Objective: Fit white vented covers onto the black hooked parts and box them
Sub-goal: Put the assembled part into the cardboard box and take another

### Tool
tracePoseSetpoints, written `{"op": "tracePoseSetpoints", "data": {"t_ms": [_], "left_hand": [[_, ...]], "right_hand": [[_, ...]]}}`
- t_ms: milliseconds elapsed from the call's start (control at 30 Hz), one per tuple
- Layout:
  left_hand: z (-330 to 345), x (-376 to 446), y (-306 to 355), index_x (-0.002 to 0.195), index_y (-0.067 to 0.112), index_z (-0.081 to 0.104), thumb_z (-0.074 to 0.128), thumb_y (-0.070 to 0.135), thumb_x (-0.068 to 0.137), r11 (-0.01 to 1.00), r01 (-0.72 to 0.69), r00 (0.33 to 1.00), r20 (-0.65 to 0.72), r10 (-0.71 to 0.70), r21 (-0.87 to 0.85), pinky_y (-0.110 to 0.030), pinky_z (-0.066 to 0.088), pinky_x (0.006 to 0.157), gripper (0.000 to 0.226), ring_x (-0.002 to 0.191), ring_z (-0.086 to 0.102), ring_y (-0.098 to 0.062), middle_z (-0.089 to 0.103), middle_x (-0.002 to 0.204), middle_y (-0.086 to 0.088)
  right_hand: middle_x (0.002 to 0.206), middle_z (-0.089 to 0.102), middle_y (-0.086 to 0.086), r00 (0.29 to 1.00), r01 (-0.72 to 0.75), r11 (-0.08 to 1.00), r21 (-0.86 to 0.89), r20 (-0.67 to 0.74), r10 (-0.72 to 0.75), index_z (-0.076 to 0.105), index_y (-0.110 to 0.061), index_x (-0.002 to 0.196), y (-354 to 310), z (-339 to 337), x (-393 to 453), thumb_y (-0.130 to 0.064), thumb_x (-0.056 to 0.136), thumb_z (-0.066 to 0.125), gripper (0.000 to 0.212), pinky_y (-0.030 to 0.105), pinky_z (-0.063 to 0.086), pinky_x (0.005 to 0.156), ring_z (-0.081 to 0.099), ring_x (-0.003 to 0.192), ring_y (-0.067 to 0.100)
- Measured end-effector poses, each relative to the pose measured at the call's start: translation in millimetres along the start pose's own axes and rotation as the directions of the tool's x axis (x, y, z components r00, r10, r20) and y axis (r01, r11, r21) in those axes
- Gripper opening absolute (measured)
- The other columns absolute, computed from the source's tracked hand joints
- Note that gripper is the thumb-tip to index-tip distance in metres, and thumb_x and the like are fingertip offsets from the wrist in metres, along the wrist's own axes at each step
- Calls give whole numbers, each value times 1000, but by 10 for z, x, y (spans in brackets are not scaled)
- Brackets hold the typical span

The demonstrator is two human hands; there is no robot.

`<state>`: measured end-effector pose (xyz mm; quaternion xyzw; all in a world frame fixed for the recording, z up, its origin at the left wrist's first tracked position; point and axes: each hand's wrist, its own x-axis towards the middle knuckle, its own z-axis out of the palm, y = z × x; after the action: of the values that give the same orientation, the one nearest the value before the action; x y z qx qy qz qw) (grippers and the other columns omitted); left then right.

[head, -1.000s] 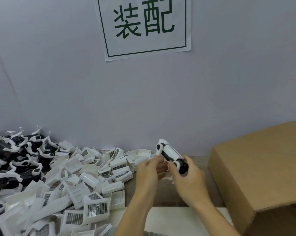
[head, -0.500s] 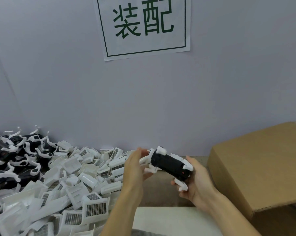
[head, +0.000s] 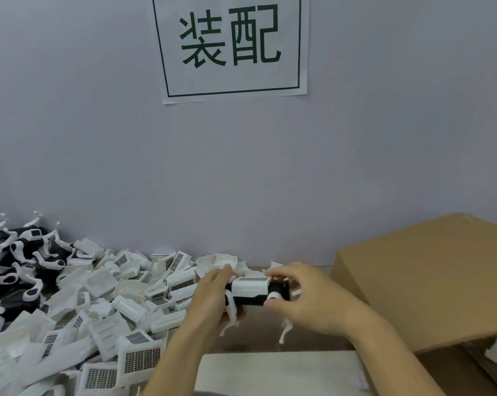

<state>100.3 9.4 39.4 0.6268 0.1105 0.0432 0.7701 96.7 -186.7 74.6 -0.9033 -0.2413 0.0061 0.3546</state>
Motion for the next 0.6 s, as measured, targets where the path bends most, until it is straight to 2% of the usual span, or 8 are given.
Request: {"op": "tracePoseSetpoints", "data": {"t_ms": [33, 100, 167, 267, 333, 433, 500, 600], "left_hand": [[-7, -18, 28, 104, 4, 62, 51, 38, 103, 998, -22, 1000, -21, 24, 63, -24, 43, 37, 36, 43, 54, -25, 63, 61, -18], [-4, -65, 110, 101, 13, 64, 53, 50, 99, 940, -95, 994, -28, 110, 329, -25, 48, 49, 39, 47, 59, -15, 63, 54, -4], [5, -108, 225, 98, 19, 66, 55, 60, 92, 846, -144, 979, -50, 198, 513, -28, 46, 59, 43, 60, 63, -10, 67, 64, 2], [6, -210, 401, 90, 19, 68, 63, 72, 75, 814, -134, 974, -75, 212, 565, -26, 46, 55, 55, 56, 62, -11, 67, 66, 3], [0, -246, 465, 87, 16, 71, 60, 75, 72, 838, -119, 977, -88, 194, 533, -25, 47, 52, 62, 52, 63, -13, 70, 62, 1], [2, -210, 482, 91, 13, 70, 57, 49, 97, 967, -158, 961, -194, 197, 202, -29, 50, 51, 39, 65, 70, -17, 77, 82, -6], [-23, -174, 451, 92, 11, 65, 52, 25, 100, 967, -253, 916, -329, 229, -31, -31, 51, 51, 21, 74, 68, -21, 74, 93, -13], [-63, -100, 291, 89, 11, 64, 51, 13, 94, 959, -282, 868, -436, 237, -41, -31, 45, 57, 15, 70, 61, -22, 69, 89, -11]], "right_hand": [[123, 55, -14, 1000, -16, 995, -103, 13, 17, 60, -31, 130, -59, -11, -19, -42, 84, 70, 48, 28, 44, 103, 51, 120, 5], [108, 60, -9, 996, -53, 982, -181, 61, 65, 65, -26, 115, -168, -8, -59, -40, 78, 75, 41, 32, 53, 88, 61, 102, 13], [92, 60, -12, 989, -53, 982, -184, 127, 77, 66, -31, 100, -228, 26, -93, -39, 74, 78, 30, 29, 54, 73, 61, 84, 9], [85, 63, -11, 987, -4, 990, -142, 160, 27, 59, -37, 77, -205, 43, -106, -28, 80, 70, 14, 31, 52, 71, 58, 72, 8], [90, 70, -2, 985, -36, 997, -72, 166, 48, 67, -29, 84, -151, -44, -125, -28, 82, 65, 3, 36, 54, 77, 63, 78, 16], [88, 76, 4, 984, -113, 990, 88, 149, 99, 74, -18, 80, -46, -242, -170, -33, 86, 58, 23, 36, 54, 86, 68, 77, 15], [85, 77, 12, 984, -170, 954, 247, 103, 149, 73, -8, 76, 5, -396, -211, -28, 91, 52, 32, 33, 56, 78, 72, 74, 23], [87, 77, 16, 982, -169, 852, 496, 14, 187, 74, 6, 90, 64, -669, -290, -22, 99, 50, 37, 25, 55, 64, 70, 67, 19]]}}
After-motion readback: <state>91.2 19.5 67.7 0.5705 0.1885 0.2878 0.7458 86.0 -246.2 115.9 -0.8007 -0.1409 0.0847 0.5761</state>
